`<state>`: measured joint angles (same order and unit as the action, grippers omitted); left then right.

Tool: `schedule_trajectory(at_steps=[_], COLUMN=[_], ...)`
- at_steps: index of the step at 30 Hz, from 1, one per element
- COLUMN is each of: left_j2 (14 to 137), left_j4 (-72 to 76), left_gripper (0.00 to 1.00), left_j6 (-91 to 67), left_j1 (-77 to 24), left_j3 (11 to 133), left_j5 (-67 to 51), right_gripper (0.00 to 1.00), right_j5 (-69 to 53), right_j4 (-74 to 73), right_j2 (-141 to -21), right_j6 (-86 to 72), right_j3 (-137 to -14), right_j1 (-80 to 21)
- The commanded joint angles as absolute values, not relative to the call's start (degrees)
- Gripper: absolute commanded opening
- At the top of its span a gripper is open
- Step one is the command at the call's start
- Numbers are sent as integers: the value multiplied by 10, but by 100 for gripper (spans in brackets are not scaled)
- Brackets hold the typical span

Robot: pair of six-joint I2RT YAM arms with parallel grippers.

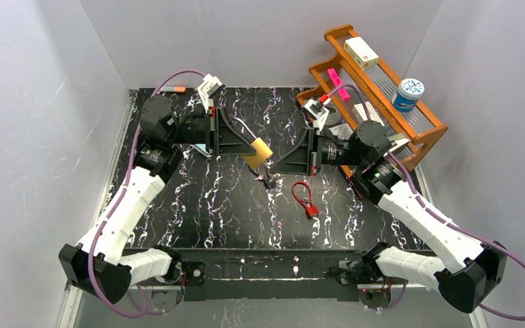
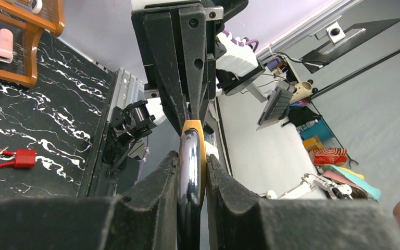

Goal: Unlock with the key
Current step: Unlock the lock.

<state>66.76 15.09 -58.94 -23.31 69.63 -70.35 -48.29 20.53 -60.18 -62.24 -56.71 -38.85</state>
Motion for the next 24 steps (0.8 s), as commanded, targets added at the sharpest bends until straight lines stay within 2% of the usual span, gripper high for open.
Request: schedule_trajectory(at_steps=[1,8,14,17,20,24], left_j2=[653,660,651,648,646,648], left_j4=[115,80,80,82,82,87], left_gripper=[0,0,0,0,0,0], left_j6=[-534,-545,-568,-562,-558,-560], left_j1=[-243,-249,-260,-268,-268,-268], left_j3=[687,672,676,669,664,673], left_j5=[-752,-717,-670,-684,-689,-638], right_gripper=[1,1,1,1,1,1], right_j5=[-438,-393,-374,-372,-369,-329], right_j4=[142,161,247,276,279,277], right_j2=[-616,-612,-646,-656,-659,-644], right_j6=[-569,-478,-469,-465,-471,-500], right_j3=[-652,-636,-616,-620,-628,-605], right_j1=[-386,-386,-397,-401,-401,-401])
